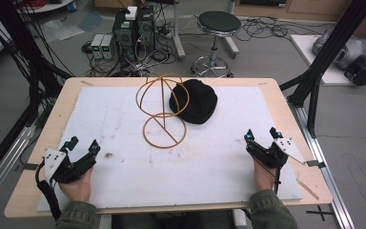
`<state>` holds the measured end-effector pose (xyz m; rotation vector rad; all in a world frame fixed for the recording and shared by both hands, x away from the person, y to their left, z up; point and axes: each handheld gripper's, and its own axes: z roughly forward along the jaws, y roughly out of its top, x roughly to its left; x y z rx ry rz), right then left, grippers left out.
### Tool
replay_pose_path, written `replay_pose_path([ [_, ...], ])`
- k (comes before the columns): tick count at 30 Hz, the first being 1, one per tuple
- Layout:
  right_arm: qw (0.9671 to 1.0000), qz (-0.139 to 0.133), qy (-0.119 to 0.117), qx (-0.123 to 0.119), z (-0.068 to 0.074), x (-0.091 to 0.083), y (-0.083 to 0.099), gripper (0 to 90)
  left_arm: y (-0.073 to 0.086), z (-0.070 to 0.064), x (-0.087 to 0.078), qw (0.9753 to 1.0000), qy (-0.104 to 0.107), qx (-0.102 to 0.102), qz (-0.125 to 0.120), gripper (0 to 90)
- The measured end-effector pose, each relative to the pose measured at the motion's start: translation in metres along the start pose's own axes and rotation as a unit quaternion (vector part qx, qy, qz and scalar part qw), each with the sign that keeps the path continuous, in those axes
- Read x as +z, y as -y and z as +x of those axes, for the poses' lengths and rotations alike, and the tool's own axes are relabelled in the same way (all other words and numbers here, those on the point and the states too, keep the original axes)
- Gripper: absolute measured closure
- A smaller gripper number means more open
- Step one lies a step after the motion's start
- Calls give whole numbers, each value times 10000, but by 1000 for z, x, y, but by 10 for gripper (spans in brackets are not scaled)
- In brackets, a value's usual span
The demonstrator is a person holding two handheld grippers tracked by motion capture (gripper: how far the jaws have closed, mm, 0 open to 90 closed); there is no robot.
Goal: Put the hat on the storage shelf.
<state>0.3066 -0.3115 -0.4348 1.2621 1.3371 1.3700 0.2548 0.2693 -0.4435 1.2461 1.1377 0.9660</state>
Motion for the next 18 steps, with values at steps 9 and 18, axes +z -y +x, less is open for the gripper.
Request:
replay_pose_path([
  [9, 10000, -32, 1, -1, -1, 0, 0, 112, 0, 0, 0, 10000, -4, -3, -8, 265],
  [18, 10000, -21, -20, 44, -1, -1, 0, 112, 0, 0, 0, 10000, 7, 4, -17, 269],
])
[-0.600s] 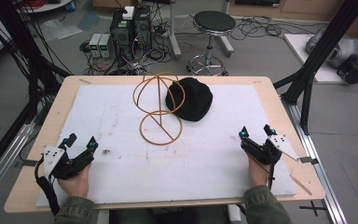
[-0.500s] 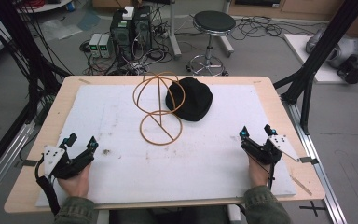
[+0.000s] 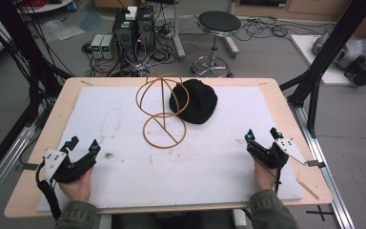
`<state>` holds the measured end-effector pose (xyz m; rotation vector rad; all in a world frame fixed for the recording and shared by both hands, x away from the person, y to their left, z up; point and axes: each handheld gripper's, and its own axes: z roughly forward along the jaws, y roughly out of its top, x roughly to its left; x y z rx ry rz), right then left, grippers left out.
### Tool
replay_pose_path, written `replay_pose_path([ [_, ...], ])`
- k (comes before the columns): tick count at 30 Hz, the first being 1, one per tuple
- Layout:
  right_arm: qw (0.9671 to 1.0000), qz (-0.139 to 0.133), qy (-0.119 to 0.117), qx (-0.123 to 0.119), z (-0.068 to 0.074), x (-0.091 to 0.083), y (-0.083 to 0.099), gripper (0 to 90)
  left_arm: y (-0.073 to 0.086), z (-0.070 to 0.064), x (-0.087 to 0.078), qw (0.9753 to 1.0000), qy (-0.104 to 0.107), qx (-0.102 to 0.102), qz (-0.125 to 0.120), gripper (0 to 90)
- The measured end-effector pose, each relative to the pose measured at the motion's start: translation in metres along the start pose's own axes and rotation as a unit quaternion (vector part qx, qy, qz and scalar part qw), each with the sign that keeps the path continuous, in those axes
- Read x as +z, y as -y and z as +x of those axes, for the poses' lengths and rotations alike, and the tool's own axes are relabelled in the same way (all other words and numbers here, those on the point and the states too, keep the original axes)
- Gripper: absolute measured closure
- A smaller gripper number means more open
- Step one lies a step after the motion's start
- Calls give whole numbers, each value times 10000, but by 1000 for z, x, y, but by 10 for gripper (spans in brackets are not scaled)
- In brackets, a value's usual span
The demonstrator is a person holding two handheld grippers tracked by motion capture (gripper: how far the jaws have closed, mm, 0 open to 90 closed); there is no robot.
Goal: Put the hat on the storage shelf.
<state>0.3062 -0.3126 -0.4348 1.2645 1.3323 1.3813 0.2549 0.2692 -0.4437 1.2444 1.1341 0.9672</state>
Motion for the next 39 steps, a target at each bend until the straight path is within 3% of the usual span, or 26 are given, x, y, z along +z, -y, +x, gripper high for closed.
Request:
replay_pose_path([
  [6, 10000, -11, 8, 50, -1, 0, 0, 111, 0, 1, 0, 10000, 17, -10, 30, 269],
  [11, 9998, 69, -153, 86, -1, 2, 0, 111, 0, 0, 0, 10000, 31, 1, 34, 269],
  [17, 9987, 37, -335, 388, 1, 3, -13, 111, 0, 2, 1, 10000, 10, -38, 3, 269],
  [22, 9988, -27, -492, 61, 5, 6, -32, 111, 0, 1, 0, 10000, 20, -45, -1, 269],
  [24, 9985, -11, -534, 77, 7, 8, -35, 111, -1, 1, -1, 10000, 31, -53, -10, 269],
  [27, 9976, 21, -685, 82, 12, 17, -44, 111, -1, 1, -1, 10000, 33, -71, -16, 269],
  [30, 9961, 138, -860, -113, 24, 32, -53, 111, -1, 1, -2, 10000, 14, -74, -11, 269],
  [33, 9957, 181, -899, -125, 31, 41, -57, 111, -1, 0, -1, 9999, 1, -99, -30, 269],
  [39, 9933, 404, -1041, -282, 53, 77, -65, 111, -2, 2, -4, 9999, -22, -80, -77, 270],
])
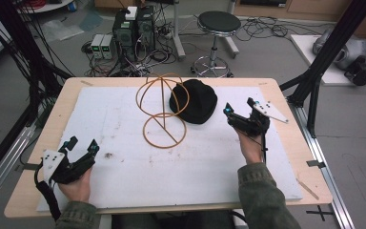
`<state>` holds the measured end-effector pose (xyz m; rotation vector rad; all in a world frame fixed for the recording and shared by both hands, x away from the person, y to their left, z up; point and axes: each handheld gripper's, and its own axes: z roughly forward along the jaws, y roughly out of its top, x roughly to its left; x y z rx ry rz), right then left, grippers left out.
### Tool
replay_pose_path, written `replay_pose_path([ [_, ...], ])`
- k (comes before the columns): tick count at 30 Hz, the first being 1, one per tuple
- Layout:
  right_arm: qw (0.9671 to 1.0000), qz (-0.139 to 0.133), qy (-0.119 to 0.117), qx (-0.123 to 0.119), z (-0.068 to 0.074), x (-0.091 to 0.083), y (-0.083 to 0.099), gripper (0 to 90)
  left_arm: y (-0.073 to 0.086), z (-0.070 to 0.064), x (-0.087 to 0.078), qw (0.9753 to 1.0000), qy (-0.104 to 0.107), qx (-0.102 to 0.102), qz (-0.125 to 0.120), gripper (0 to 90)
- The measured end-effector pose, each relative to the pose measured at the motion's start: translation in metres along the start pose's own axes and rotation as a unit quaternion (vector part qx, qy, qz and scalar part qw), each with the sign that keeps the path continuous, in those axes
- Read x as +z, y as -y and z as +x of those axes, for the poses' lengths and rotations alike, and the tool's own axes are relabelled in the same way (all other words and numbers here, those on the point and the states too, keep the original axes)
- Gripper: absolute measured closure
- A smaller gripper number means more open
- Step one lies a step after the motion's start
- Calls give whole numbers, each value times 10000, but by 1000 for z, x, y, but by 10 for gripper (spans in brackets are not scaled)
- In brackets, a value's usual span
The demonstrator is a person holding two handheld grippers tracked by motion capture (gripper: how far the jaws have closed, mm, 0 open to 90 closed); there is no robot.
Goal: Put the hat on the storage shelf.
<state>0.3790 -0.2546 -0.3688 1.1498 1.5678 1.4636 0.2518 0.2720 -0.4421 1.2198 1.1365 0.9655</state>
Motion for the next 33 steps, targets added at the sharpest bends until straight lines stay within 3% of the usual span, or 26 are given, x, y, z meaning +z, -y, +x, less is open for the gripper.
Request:
replay_pose_path([
  [4, 9998, 135, 23, -147, 3, 15, -4, 111, 0, 2, -1, 10000, -27, -21, -2, 270],
  [10, 9992, 393, 88, 2, 4, 37, -7, 111, 0, 2, 1, 10000, -22, -24, -11, 270],
  [12, 9993, 363, 114, -21, 5, 41, -6, 112, 0, 1, 1, 10000, -7, 32, 14, 270],
  [19, 9963, 860, -33, 53, 12, 73, -1, 111, 1, 1, 4, 10000, 17, 27, 38, 269],
  [22, 9929, 1175, -163, 55, 19, 94, 0, 112, 1, 2, 4, 10000, 26, -1, 26, 269],
  [25, 9912, 1314, -177, 17, 24, 104, 1, 112, 1, 2, 4, 10000, 37, -1, 29, 269],
  [26, 9889, 1475, -185, -75, 31, 112, 4, 136, 1, 2, 4, 10000, 35, -8, 30, 269],
  [29, 9879, 1526, -215, -157, 35, 118, 9, 152, 1, 3, 3, 10000, 44, -5, 38, 269],
  [33, 9831, 1817, -115, -175, 41, 128, 23, 152, 1, 4, 4, 10000, 70, -26, 45, 269],
])
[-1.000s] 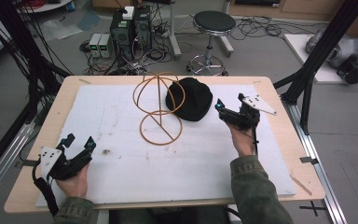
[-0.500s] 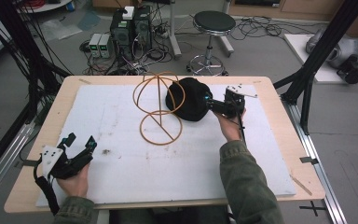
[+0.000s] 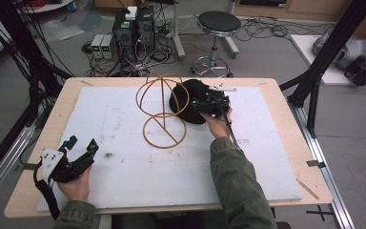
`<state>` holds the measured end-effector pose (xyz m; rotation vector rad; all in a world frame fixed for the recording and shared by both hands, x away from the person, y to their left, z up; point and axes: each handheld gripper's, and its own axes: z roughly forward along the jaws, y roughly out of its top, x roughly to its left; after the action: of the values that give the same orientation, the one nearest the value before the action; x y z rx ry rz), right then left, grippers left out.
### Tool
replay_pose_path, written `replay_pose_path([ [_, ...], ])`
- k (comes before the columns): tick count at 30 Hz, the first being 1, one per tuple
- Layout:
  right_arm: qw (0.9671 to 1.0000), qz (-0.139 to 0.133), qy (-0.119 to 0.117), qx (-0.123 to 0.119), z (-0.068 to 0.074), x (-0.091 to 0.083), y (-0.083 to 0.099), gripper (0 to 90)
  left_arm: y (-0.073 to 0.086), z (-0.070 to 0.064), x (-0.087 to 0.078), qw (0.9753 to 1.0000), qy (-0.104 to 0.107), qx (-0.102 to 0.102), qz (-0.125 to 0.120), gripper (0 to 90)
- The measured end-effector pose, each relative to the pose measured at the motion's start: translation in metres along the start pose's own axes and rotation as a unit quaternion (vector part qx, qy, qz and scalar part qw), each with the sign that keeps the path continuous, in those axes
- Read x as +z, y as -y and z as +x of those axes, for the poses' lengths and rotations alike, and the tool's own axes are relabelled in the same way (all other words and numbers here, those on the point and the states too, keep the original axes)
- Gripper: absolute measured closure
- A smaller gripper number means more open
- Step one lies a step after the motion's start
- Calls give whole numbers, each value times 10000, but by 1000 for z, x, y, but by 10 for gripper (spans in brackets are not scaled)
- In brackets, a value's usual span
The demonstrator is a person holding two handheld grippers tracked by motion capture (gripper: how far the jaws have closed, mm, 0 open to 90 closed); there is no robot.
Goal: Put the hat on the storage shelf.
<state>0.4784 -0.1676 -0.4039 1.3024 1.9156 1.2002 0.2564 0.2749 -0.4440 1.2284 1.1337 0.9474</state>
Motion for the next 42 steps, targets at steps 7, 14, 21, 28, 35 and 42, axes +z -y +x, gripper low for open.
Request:
replay_pose_path([
  [7, 9993, 149, -23, 349, -1, 14, 10, 194, 0, -2, 0, 10000, 40, 35, -1, 269],
  [14, 10000, 61, 13, 61, 14, 14, 11, 515, 0, -2, 0, 10000, 35, 28, 4, 269],
  [21, 9993, 16, -119, 354, 9, 8, 9, 878, 0, -3, 0, 10000, 77, 31, 28, 269],
  [28, 9998, 54, 33, 197, 12, 6, 8, 887, 0, -3, 0, 10000, 62, 13, 10, 269],
  [35, 9998, 41, 190, 72, 13, 4, 8, 890, 0, -2, 0, 10000, 79, 34, 29, 269],
  [42, 9996, -161, 241, 46, 8, -7, 8, 889, 0, -2, 0, 10000, 78, 38, 31, 269],
])
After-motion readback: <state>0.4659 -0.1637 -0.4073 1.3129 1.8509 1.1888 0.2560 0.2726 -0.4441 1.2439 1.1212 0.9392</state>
